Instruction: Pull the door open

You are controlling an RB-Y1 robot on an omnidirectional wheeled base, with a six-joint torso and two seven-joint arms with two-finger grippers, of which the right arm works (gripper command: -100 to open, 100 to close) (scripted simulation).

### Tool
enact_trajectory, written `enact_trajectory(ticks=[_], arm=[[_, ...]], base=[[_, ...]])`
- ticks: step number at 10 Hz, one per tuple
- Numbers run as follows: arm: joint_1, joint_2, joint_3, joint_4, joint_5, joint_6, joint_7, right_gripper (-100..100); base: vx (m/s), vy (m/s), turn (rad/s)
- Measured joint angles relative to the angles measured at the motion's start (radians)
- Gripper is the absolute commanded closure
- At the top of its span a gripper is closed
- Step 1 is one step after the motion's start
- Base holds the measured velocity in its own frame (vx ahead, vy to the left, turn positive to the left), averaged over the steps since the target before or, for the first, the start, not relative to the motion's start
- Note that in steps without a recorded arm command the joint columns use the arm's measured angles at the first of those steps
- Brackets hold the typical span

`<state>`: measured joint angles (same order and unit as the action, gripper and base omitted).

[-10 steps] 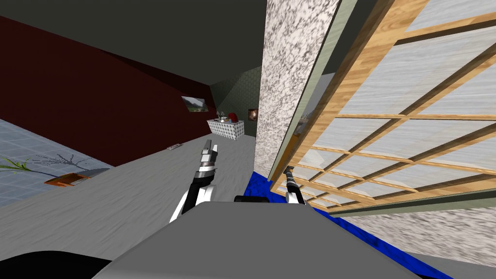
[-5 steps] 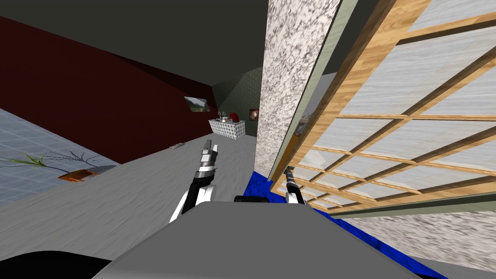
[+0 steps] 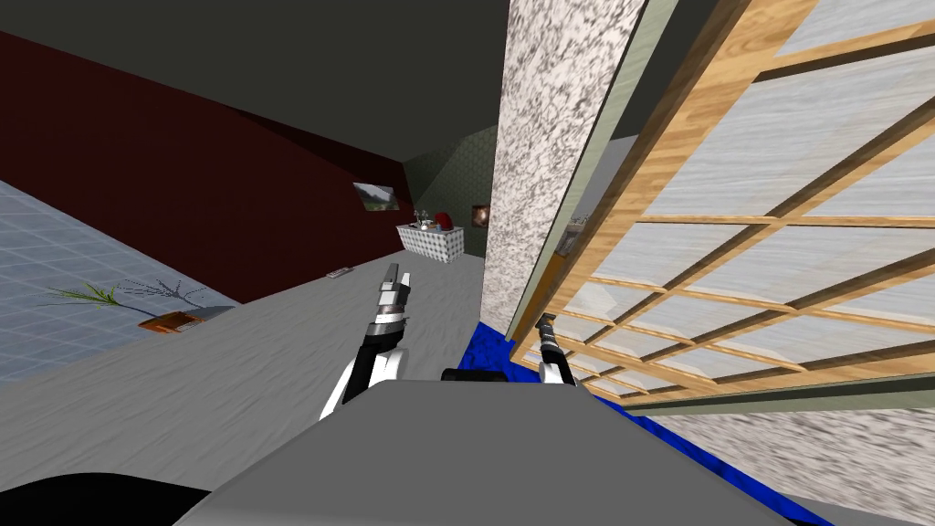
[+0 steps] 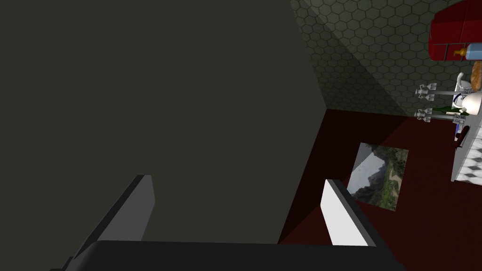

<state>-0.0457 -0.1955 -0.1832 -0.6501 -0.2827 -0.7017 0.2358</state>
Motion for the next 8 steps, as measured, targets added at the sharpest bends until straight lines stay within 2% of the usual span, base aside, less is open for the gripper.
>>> enact_trajectory(ticks=[1,2,4,5,6,7,8], arm=[[-0.011,0.0,0.001,0.029,0.001,-0.021,-0.005,100],[-0.003,-0.002,0.002,0.02,-0.003,-0.023,-0.024,100],[-0.009,-0.006,0.008,0.026,-0.011,-0.029,-0.077,100],[-0.03,-0.011,0.011,0.063,-0.014,-0.046,-0.108,100],[-0.02,-0.007,0.011,0.037,-0.018,-0.035,-0.123,100],[-0.022,-0.012,0.015,0.043,-0.021,-0.038,-0.15,100],[-0.015,-0.008,0.016,0.031,-0.027,-0.042,-0.177,100]], base=[[-0.026,-0.003,0.072],[-0.065,-0.02,0.094],[-0.049,-0.022,0.054],[-0.034,-0.013,0.038],[-0.035,-0.004,0.063],[-0.061,-0.025,0.092],[-0.038,-0.022,0.051]])
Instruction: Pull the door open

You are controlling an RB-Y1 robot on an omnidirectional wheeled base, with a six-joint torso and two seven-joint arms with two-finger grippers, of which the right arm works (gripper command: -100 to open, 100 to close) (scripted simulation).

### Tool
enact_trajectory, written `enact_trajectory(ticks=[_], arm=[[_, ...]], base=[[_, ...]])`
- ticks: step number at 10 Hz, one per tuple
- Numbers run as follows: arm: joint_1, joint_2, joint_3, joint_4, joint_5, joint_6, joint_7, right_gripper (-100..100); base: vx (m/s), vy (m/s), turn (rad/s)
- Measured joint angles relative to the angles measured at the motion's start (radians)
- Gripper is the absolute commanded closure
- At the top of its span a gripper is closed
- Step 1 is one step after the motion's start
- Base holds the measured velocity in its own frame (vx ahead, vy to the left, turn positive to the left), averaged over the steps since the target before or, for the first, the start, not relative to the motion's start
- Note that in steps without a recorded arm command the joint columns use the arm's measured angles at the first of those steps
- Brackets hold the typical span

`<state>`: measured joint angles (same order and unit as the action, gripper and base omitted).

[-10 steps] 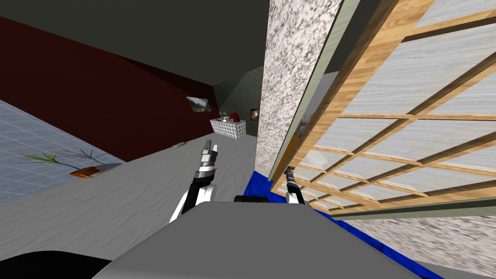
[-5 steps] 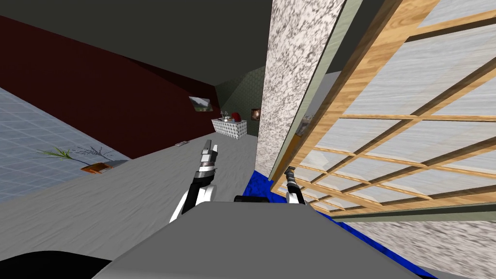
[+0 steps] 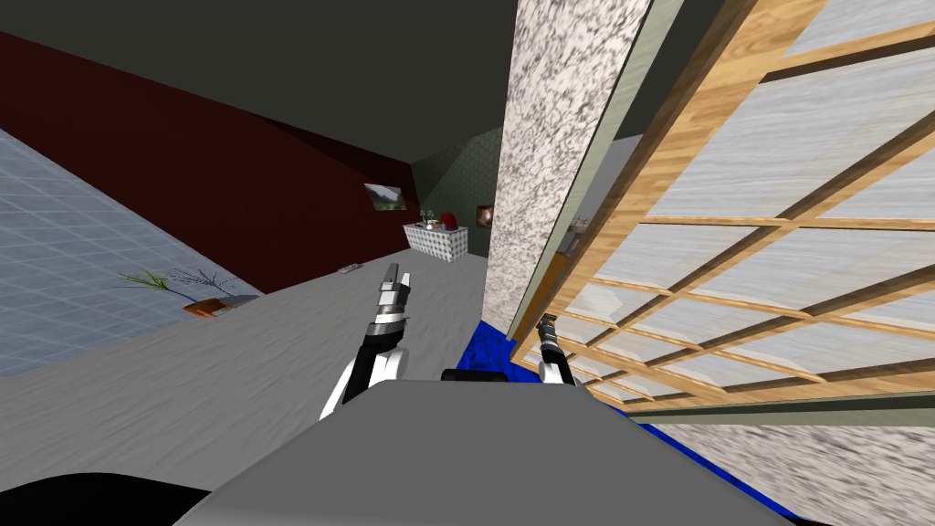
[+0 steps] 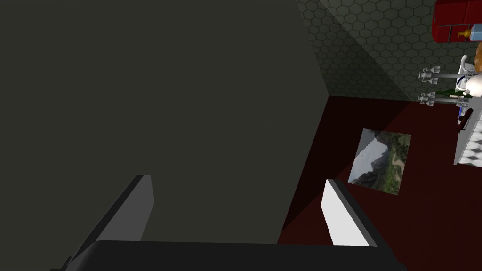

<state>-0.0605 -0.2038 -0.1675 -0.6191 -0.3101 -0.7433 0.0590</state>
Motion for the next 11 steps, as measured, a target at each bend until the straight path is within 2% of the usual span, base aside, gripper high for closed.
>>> enact_trajectory(ticks=[1,2,4,5,6,7,8,10,11], arm=[[0.005,0.003,0.001,-0.014,-0.003,0.007,-0.017,100],[0.02,-0.002,0.007,-0.034,-0.007,0.012,-0.045,100],[0.004,-0.002,0.008,-0.01,-0.014,-0.002,-0.088,100],[0.002,0.0,0.008,-0.013,-0.017,-0.001,-0.101,100],[0.025,0.001,0.008,-0.062,-0.022,0.024,-0.117,100],[0.009,-0.004,0.011,-0.04,-0.024,0.015,-0.138,100],[0.003,-0.009,0.017,-0.014,-0.023,-0.007,-0.157,100],[0.012,-0.006,0.016,-0.028,-0.034,-0.01,-0.199,100],[-0.006,-0.016,0.024,0.012,-0.034,-0.03,-0.231,100]], base=[[-0.041,-0.007,0.08],[-0.035,-0.006,0.026],[-0.029,-0.018,0.045],[-0.029,-0.012,0.066],[-0.035,-0.008,0.027],[-0.023,-0.003,0.021],[-0.037,-0.011,0.055],[-0.053,-0.01,0.066],[-0.034,-0.023,0.063]])
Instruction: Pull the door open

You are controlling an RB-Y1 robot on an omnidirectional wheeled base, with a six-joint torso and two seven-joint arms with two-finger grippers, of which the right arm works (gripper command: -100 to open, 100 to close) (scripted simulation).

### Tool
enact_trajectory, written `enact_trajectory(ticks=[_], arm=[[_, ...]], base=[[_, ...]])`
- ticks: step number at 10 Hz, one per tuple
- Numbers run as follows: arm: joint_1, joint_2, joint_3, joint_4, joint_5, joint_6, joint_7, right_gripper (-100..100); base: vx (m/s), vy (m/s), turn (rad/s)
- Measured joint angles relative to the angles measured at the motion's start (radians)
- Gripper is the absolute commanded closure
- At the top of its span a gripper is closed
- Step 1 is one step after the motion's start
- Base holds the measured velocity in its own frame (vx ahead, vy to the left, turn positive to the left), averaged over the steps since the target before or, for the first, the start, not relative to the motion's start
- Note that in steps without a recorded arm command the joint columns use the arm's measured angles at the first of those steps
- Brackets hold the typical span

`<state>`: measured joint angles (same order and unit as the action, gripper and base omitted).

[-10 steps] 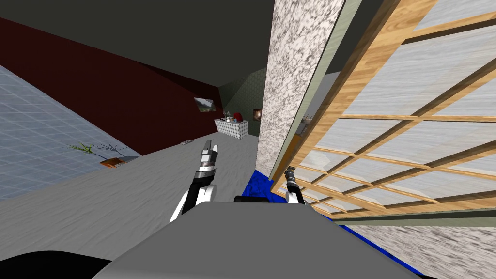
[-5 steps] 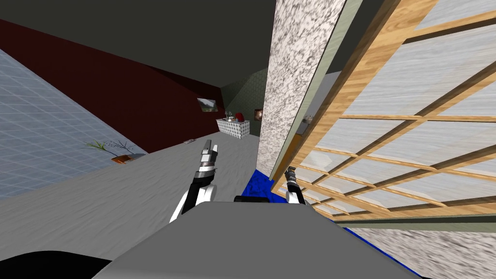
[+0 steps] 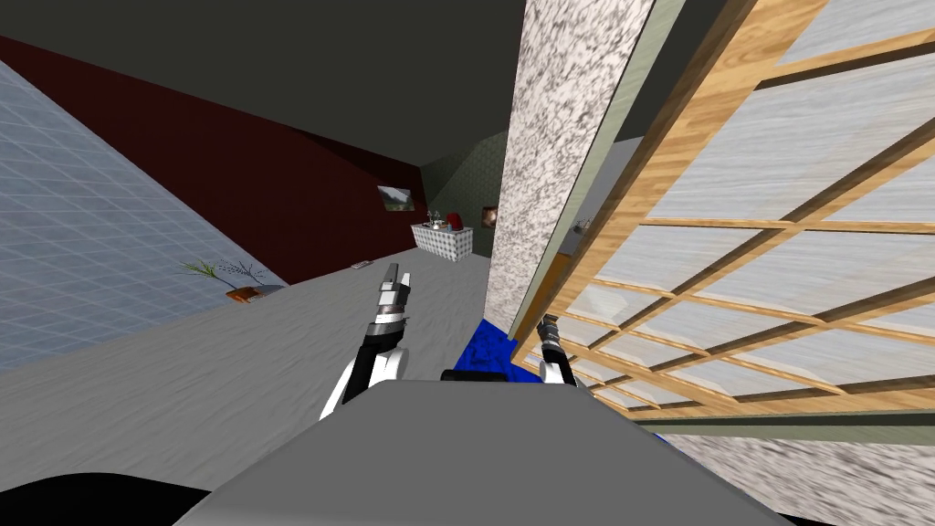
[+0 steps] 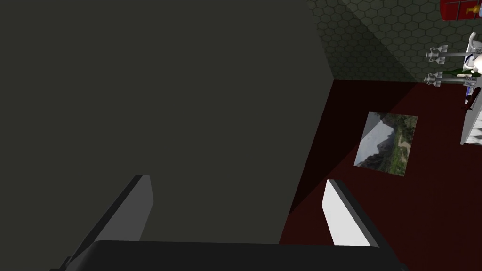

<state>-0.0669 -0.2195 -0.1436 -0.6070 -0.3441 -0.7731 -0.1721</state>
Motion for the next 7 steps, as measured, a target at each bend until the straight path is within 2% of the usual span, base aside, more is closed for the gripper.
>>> enact_trajectory(ticks=[1,2,3,5,7], arm=[[0.001,0.002,0.0,-0.004,-0.005,-0.003,-0.027,100],[-0.011,0.0,0.002,0.013,-0.011,-0.013,-0.054,-100],[-0.015,0.002,0.007,0.011,-0.02,-0.021,-0.079,-100],[-0.009,0.019,0.023,0.002,-0.036,-0.016,-0.125,-100],[0.001,0.016,0.024,-0.023,-0.054,-0.014,-0.166,-100]], base=[[-0.048,-0.015,0.09],[-0.051,0.011,0.105],[-0.059,-0.004,0.084],[-0.064,-0.014,0.054],[-0.04,-0.021,-0.014]])
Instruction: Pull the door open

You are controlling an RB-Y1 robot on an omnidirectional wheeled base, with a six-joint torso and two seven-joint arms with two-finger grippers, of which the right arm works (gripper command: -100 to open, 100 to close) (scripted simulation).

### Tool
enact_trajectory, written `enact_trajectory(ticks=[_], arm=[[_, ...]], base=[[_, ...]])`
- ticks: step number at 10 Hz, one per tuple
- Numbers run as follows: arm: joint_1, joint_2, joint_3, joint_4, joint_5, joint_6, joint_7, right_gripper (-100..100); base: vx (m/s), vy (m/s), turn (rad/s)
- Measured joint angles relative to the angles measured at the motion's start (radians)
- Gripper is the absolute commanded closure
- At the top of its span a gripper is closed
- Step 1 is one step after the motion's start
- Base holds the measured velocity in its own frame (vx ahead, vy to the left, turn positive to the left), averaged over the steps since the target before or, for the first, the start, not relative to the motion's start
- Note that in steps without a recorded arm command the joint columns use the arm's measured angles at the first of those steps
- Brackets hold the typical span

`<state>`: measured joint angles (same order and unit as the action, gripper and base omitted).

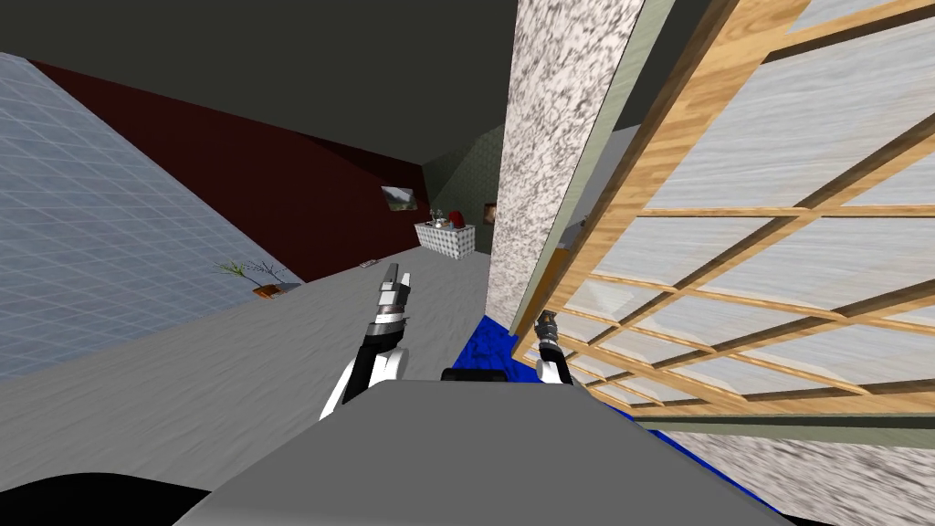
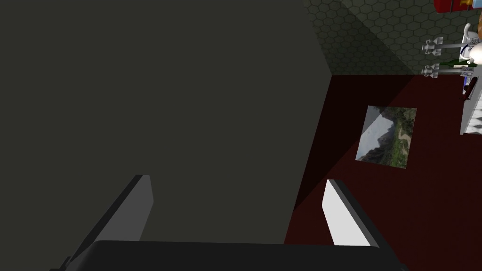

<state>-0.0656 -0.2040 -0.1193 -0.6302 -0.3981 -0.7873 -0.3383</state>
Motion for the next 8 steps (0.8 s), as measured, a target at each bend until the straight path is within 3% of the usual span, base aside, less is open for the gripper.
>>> enact_trajectory(ticks=[3,8], arm=[[-0.005,0.0,0.007,0.015,-0.029,-0.019,-0.074,-100],[0.0,0.011,0.027,0.0,-0.079,-0.033,-0.197,-100]], base=[[-0.066,-0.027,0.047],[-0.055,-0.012,0.053]])
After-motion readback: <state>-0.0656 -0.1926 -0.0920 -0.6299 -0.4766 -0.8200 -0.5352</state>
